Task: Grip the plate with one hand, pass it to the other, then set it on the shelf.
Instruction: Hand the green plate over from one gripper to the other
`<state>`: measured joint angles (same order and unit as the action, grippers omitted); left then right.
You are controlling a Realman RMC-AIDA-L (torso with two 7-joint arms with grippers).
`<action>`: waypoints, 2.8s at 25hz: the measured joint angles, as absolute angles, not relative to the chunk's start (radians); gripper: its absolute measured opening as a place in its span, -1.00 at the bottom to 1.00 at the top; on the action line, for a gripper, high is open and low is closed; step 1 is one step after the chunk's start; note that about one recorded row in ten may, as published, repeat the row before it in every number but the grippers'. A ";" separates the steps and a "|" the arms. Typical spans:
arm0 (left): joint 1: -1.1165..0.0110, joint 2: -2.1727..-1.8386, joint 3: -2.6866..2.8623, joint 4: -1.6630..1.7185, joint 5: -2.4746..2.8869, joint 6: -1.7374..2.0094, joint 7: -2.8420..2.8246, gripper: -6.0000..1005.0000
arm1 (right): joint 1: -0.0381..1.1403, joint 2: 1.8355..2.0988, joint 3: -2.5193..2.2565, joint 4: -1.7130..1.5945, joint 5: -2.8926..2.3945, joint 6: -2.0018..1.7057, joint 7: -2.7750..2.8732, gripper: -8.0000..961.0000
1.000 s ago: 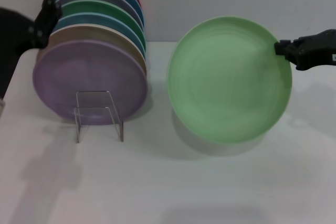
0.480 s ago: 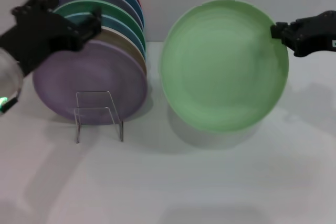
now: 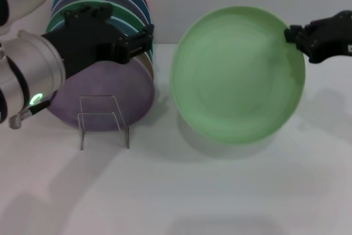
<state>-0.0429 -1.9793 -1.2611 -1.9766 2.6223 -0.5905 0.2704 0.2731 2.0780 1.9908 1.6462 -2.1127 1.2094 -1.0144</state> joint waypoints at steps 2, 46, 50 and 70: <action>-0.040 -2.034 -1.306 -1.956 2.552 -0.633 0.386 0.60 | 0.262 2.080 1.976 1.618 -2.113 1.189 -1.045 -0.91; -0.164 -2.064 -1.331 -1.748 2.369 -0.674 0.614 0.08 | 0.212 2.081 1.815 1.677 -2.072 1.103 -1.086 -0.86; -0.163 -2.065 -1.324 -1.747 2.367 -0.659 0.637 -0.21 | 0.209 2.081 1.819 1.677 -2.035 1.103 -1.085 -0.86; -0.078 -2.061 -1.249 -1.804 2.357 -0.480 0.767 -0.81 | 0.045 2.081 2.035 1.556 -1.602 1.129 -1.132 -0.15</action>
<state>-0.0777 -2.0614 -1.2491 -1.8041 2.3574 -0.4800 0.7672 0.0447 2.0805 2.0353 1.5559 -1.6023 1.1295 -1.1317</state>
